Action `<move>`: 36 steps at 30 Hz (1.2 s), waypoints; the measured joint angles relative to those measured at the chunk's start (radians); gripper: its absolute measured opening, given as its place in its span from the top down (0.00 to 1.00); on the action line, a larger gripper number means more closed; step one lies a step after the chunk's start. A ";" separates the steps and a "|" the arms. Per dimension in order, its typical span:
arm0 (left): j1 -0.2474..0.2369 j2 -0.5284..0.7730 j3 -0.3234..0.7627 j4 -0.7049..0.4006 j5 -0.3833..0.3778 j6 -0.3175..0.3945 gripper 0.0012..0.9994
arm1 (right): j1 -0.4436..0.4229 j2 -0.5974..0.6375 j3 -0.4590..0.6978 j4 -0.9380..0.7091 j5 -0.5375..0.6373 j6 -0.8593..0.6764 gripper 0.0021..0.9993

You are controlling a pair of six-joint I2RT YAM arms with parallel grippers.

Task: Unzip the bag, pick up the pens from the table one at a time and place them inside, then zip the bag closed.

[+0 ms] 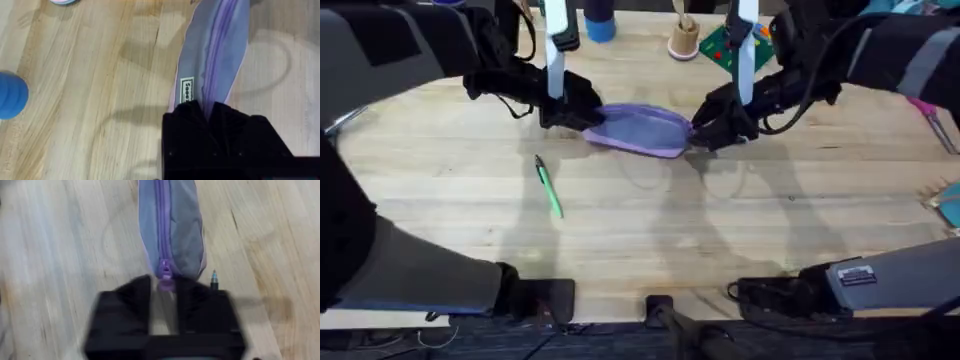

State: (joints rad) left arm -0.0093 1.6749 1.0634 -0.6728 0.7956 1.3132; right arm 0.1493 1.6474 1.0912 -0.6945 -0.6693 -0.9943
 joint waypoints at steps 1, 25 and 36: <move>0.000 0.000 0.000 0.001 0.000 0.000 0.96 | 0.000 0.000 0.000 0.000 0.000 -0.002 0.80; 0.000 0.000 0.000 0.004 -0.003 0.000 0.96 | -0.009 -0.010 0.000 0.040 0.023 0.073 0.97; 0.000 0.000 0.000 0.004 -0.003 0.000 0.96 | -0.050 -0.236 0.000 -0.025 0.019 0.101 0.97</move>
State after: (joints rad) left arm -0.0097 1.6749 1.0634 -0.6689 0.7929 1.3130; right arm 0.0996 1.4117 1.0916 -0.7191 -0.6504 -0.8936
